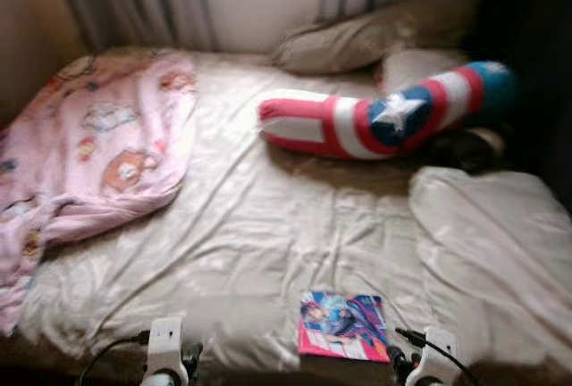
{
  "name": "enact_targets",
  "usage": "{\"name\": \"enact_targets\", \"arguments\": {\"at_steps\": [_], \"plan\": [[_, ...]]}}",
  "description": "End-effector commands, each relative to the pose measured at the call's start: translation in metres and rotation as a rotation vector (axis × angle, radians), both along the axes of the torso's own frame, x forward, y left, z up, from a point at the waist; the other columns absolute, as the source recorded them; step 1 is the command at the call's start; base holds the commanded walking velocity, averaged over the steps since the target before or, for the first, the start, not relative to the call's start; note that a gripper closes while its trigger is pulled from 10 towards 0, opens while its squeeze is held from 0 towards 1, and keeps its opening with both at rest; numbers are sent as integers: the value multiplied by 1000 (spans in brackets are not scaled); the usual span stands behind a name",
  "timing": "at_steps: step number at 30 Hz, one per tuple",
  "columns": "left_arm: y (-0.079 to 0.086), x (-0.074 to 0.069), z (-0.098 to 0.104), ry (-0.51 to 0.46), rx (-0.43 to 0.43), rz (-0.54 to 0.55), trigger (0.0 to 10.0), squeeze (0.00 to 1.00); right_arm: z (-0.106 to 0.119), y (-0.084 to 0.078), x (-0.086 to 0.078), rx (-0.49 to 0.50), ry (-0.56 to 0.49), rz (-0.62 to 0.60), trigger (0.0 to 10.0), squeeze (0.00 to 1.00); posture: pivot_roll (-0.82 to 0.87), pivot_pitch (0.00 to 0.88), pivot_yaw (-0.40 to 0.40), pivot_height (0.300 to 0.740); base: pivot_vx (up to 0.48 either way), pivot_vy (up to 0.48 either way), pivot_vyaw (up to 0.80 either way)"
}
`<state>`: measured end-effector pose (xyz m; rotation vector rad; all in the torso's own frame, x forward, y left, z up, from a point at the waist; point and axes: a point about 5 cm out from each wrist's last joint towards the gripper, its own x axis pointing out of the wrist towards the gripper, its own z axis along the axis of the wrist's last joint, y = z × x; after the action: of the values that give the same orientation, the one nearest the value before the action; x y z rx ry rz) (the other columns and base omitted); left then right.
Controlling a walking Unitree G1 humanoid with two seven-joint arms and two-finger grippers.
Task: Clean up the room
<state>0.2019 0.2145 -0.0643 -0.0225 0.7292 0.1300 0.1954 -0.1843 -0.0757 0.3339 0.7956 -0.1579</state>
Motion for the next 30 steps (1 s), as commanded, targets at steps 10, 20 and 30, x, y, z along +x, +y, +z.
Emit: {"name": "enact_targets", "arguments": {"at_steps": [10,20,30], "plan": [[2,-7,-4,45,10,-3,10000,0,-6,-1,-11,5,50,-22,10000,0,40,108,-31,740,0,0,503],[0,-8,-6,64,3,-5,10000,0,-6,-3,-12,10,54,-35,10000,0,40,112,-35,740,0,56,0],[-1,-11,-8,78,1,-5,10000,0,-7,-1,-13,13,63,-33,10000,0,41,118,-34,740,0,295,0]]}}
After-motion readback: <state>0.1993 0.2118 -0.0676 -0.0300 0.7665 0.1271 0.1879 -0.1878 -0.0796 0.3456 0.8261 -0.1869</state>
